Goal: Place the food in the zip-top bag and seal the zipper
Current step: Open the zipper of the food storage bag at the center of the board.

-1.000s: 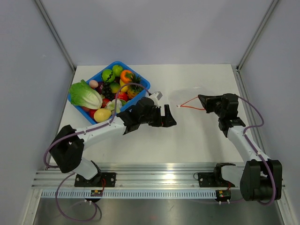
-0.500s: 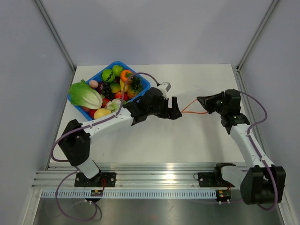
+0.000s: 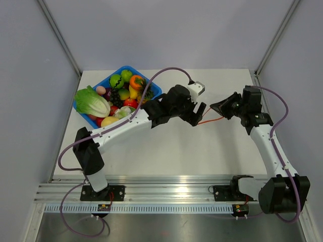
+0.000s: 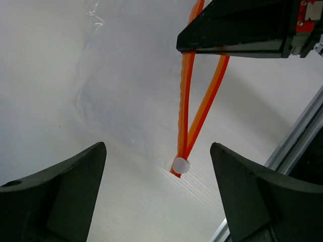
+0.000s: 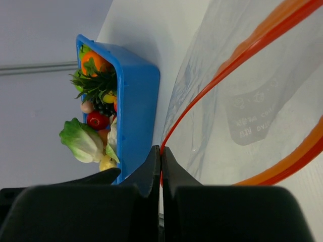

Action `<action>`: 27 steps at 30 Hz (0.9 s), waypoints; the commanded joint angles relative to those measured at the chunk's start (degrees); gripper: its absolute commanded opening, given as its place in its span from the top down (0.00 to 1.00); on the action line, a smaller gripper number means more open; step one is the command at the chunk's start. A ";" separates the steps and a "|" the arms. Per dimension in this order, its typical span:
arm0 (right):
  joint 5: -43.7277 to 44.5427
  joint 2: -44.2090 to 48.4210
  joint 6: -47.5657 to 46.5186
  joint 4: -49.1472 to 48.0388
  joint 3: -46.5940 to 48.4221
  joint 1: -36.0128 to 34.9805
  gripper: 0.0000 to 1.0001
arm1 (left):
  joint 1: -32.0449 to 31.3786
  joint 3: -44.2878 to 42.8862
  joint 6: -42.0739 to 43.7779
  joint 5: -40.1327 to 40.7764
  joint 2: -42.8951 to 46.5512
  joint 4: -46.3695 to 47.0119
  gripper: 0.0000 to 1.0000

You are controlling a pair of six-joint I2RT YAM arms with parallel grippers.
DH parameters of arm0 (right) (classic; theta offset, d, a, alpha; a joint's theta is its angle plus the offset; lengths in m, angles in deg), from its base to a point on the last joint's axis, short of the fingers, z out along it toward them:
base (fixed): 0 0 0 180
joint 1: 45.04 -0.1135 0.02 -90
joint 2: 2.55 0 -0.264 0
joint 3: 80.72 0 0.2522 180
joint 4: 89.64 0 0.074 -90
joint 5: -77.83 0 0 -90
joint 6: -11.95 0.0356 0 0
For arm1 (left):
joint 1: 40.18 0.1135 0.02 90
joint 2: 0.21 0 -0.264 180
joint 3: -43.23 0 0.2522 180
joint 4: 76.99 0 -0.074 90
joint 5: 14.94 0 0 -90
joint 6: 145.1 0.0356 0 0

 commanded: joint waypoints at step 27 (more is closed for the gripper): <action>-0.34 5.30 -11.47 8.40 4.69 -1.43 0.34 | -0.59 -12.96 -4.82 -0.53 -10.03 -3.39 1.00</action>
